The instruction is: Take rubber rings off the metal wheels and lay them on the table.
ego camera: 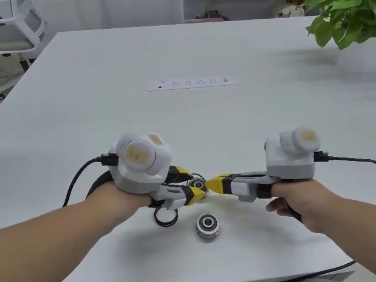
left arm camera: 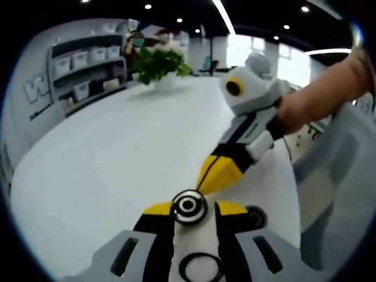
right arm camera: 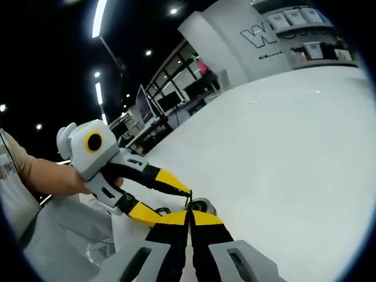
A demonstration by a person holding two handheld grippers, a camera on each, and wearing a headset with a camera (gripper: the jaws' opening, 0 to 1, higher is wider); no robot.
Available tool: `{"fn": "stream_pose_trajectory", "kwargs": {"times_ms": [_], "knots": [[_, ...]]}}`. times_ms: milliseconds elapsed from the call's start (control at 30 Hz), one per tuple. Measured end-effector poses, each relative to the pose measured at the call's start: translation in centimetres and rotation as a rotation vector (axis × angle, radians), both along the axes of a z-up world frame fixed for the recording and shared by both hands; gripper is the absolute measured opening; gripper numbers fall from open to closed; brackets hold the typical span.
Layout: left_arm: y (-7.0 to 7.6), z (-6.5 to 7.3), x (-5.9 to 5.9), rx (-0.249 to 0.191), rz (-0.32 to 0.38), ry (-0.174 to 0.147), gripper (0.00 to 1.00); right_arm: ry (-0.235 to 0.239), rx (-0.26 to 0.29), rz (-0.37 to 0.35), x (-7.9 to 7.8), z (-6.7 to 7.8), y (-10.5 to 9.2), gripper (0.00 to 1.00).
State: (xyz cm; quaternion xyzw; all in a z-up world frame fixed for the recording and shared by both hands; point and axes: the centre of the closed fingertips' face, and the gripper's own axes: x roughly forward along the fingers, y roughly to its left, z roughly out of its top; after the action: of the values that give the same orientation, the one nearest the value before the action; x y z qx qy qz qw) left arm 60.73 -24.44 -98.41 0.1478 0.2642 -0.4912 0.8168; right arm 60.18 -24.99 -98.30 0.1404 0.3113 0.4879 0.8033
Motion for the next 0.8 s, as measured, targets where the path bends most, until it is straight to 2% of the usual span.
{"fn": "stream_pose_trajectory", "kwargs": {"times_ms": [67, 233, 433, 800], "knots": [[0.2, 0.5, -0.1, -0.013, 0.001, -0.004, 0.33, -0.004, 0.007, -0.004, 0.0, 0.4, -0.1, 0.00], [1.0, 1.4, -0.7, -0.032, 0.006, 0.002, 0.37, -0.012, 0.021, -0.013, 0.4, 0.9, -0.3, 0.00], [2.0, 2.8, -1.6, -0.066, 0.007, -0.006, 0.45, -0.022, 0.038, -0.007, 0.2, 1.9, 0.0, 0.00], [4.6, 4.8, -3.5, -0.101, 0.018, -0.025, 0.59, -0.040, 0.051, 0.022, -0.2, 3.7, 1.1, 0.00]]}}
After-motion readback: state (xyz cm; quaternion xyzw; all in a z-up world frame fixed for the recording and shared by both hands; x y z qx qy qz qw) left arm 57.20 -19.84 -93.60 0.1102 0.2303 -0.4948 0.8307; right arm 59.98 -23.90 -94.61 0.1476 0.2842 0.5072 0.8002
